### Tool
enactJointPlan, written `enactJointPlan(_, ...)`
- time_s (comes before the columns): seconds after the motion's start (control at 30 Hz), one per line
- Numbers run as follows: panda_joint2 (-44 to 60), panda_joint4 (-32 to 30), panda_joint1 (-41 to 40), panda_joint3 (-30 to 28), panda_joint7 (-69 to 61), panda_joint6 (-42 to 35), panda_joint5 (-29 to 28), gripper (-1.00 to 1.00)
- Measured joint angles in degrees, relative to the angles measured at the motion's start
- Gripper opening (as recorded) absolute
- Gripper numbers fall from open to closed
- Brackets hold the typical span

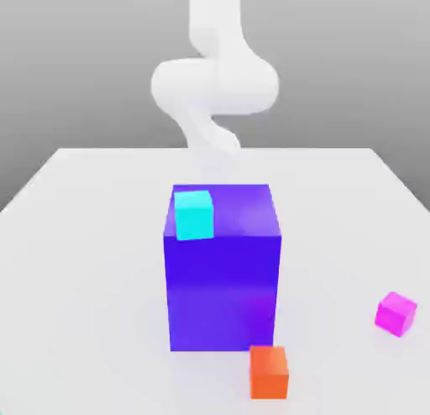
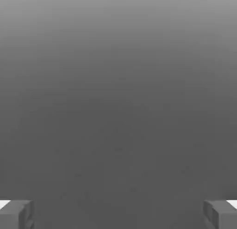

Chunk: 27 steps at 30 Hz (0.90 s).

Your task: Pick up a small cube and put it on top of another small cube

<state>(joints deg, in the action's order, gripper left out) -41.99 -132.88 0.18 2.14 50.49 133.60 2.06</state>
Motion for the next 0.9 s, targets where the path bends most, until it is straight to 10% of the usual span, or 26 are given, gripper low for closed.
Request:
enactJointPlan(0.53,23.8,-7.0,0.5,19.1,34.7,11.6,6.7,0.0)
enactJointPlan(0.9,42.0,-12.0,3.8,29.9,69.4,20.0,-4.2,0.0)
